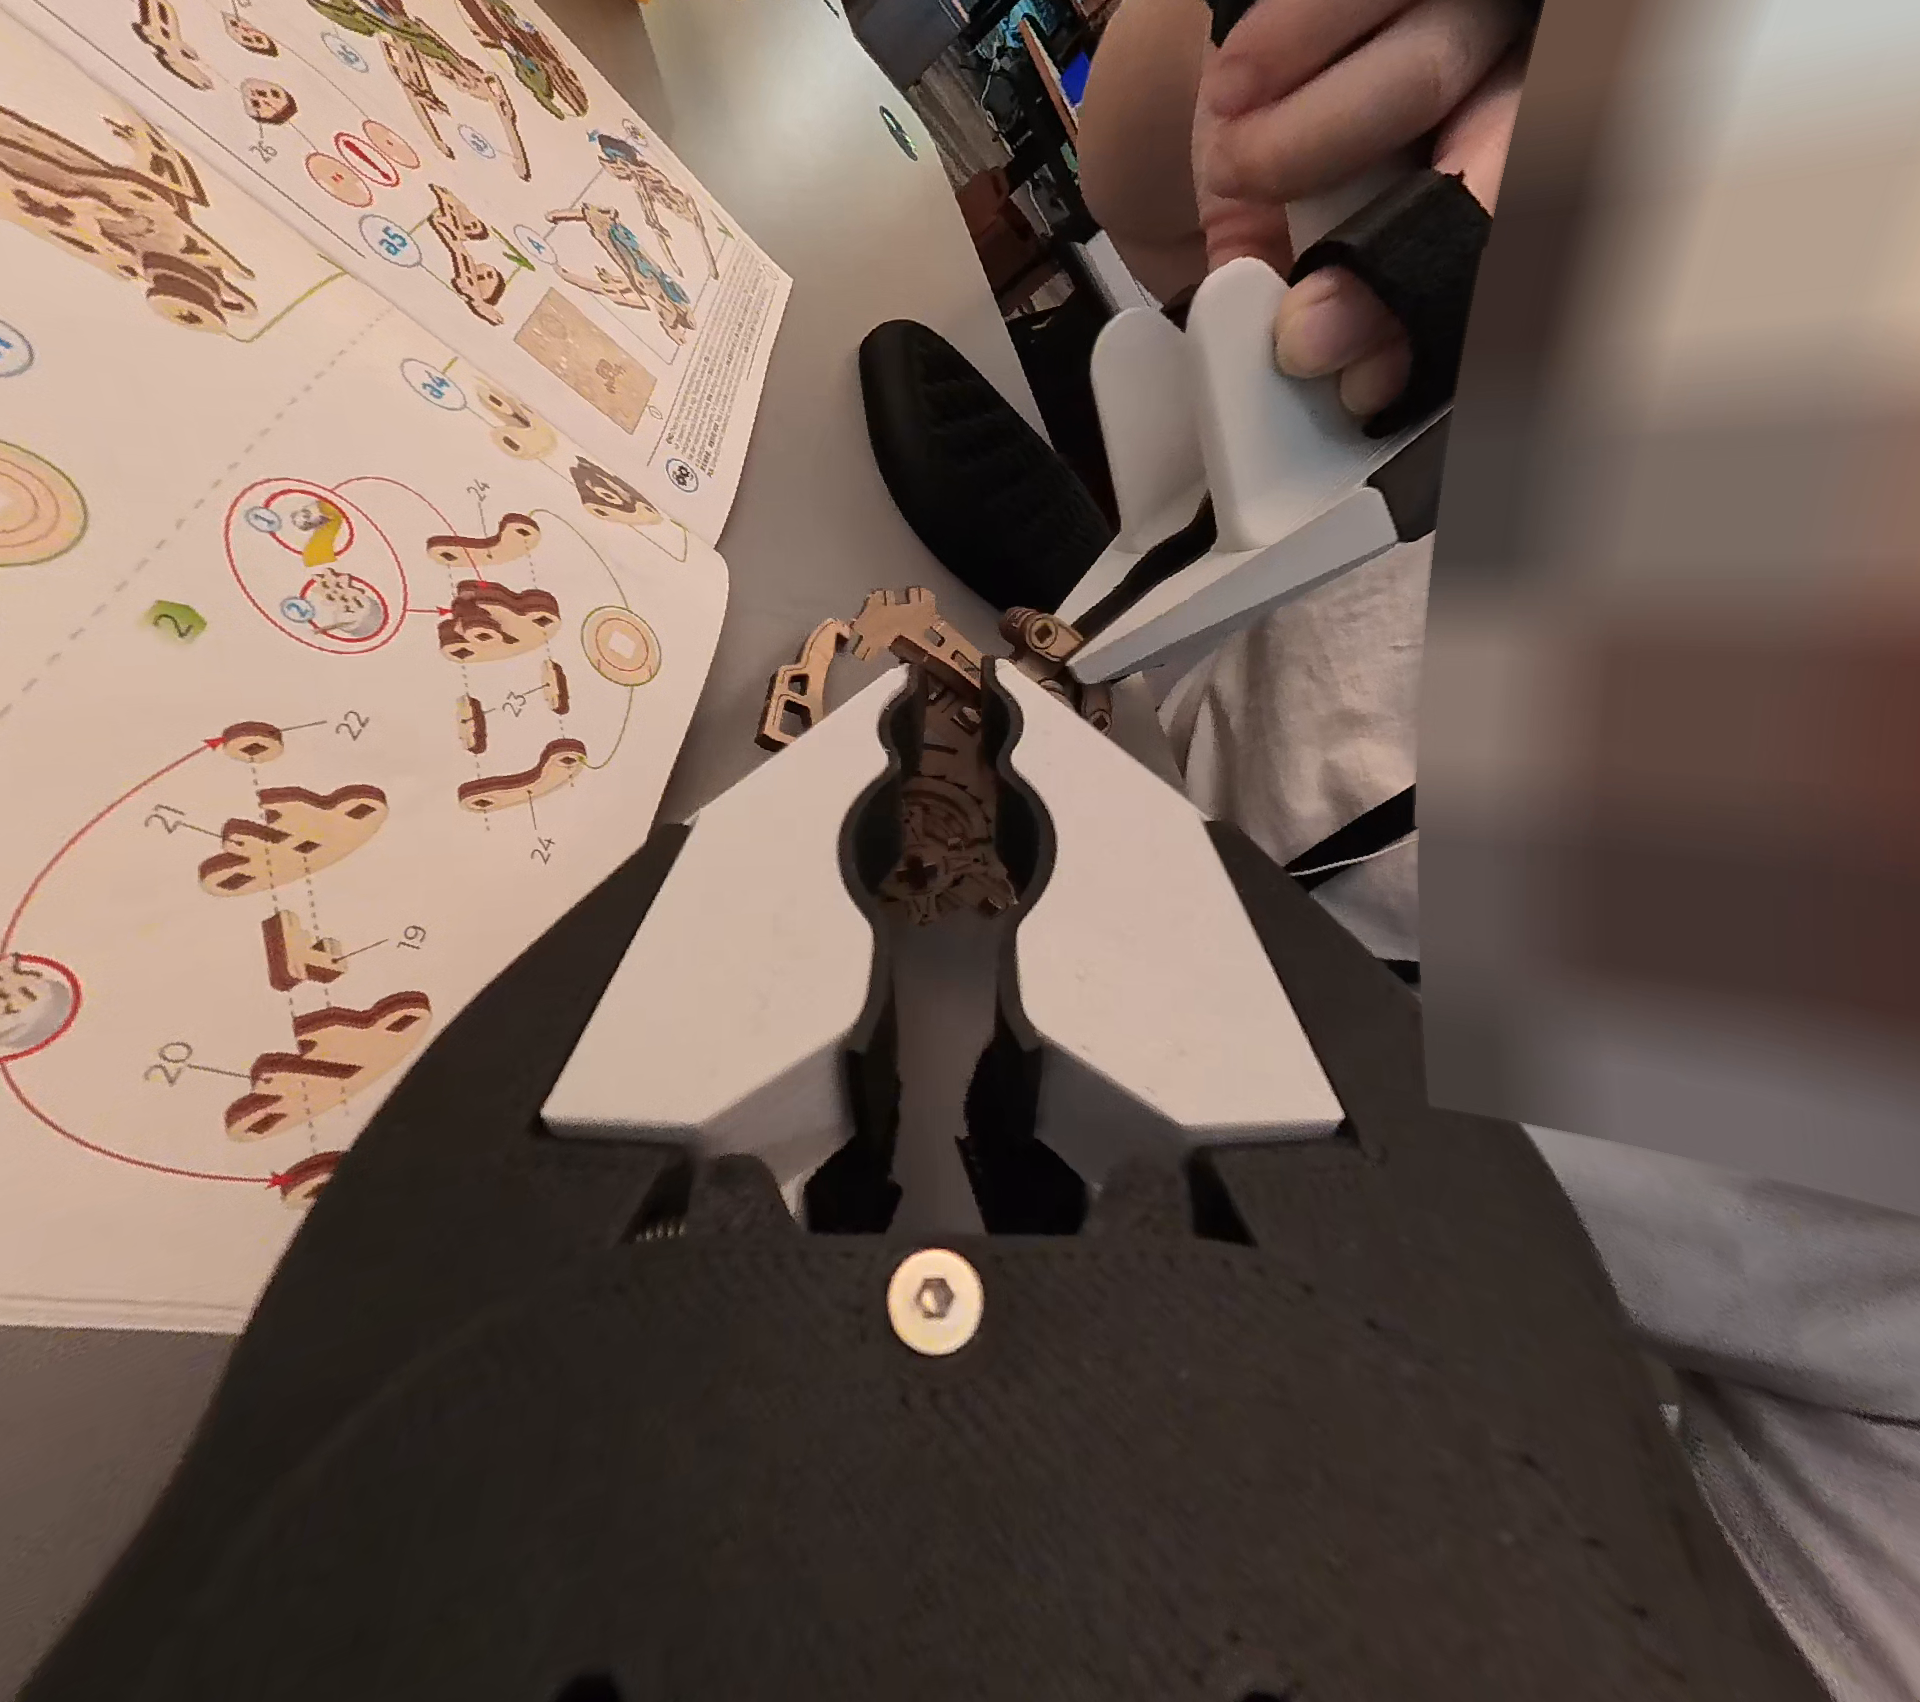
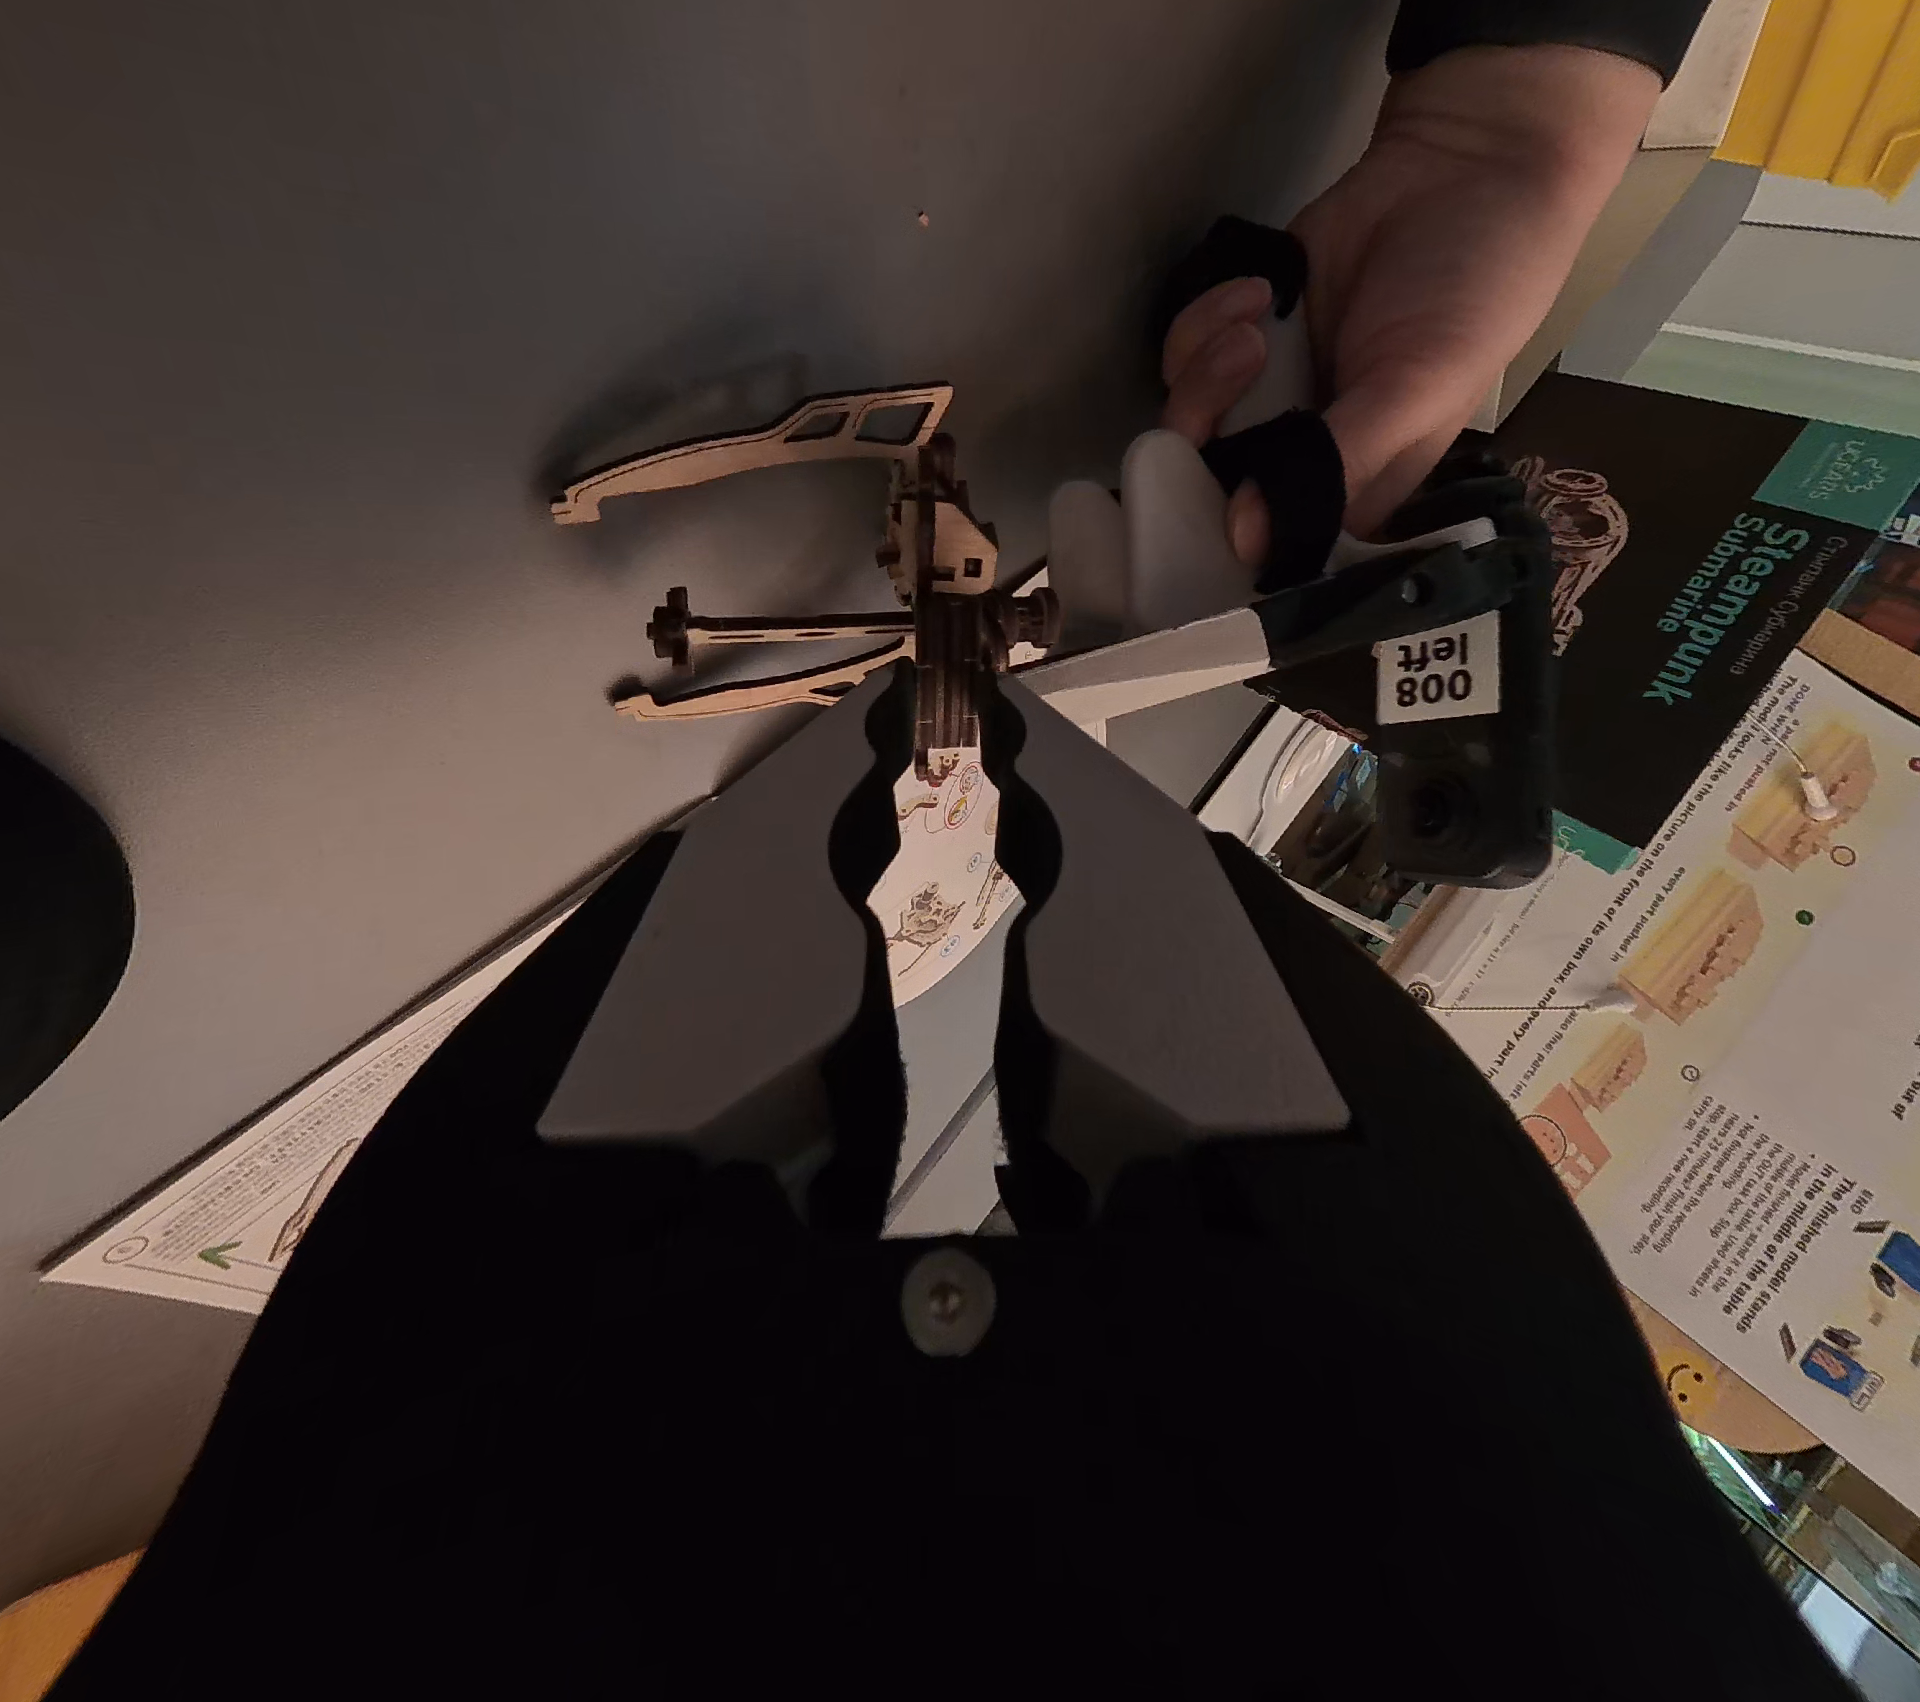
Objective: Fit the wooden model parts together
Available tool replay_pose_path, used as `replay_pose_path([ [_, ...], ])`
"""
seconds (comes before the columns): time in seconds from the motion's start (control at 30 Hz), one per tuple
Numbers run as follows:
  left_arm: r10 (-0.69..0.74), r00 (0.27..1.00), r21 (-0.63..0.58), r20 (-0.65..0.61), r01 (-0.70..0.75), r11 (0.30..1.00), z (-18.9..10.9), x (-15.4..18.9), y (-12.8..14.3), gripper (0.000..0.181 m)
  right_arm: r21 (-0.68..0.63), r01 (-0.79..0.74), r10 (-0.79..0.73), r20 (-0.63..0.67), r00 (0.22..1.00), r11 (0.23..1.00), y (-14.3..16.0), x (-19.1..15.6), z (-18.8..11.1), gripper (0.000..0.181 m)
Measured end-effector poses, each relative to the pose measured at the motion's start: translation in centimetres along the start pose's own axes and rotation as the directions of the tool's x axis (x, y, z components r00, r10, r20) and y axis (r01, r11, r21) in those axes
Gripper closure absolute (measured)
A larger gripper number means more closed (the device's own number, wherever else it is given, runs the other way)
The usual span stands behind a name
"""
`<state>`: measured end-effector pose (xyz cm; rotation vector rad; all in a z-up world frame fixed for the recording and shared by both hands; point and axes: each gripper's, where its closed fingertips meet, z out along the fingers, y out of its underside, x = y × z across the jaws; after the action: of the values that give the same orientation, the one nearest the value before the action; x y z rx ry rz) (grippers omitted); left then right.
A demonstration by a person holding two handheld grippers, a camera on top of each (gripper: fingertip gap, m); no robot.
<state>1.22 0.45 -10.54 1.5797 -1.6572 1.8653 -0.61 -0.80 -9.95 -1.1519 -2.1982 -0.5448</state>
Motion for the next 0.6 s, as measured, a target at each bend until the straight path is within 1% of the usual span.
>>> replay_pose_path([
  [0.33,-0.055,0.998,0.013,-0.014,0.056,0.998,-0.08,-0.10,-0.08,0.174,-0.011,0.005,-0.005,-0.024,1.000,1.000,0.19,0.10,0.02,0.170],
  [0.6,-0.045,0.999,0.012,-0.004,0.045,0.999,-0.13,-0.11,-0.09,0.174,-0.017,0.003,-0.004,-0.060,0.998,1.000,0.29,0.16,0.01,0.170],
])
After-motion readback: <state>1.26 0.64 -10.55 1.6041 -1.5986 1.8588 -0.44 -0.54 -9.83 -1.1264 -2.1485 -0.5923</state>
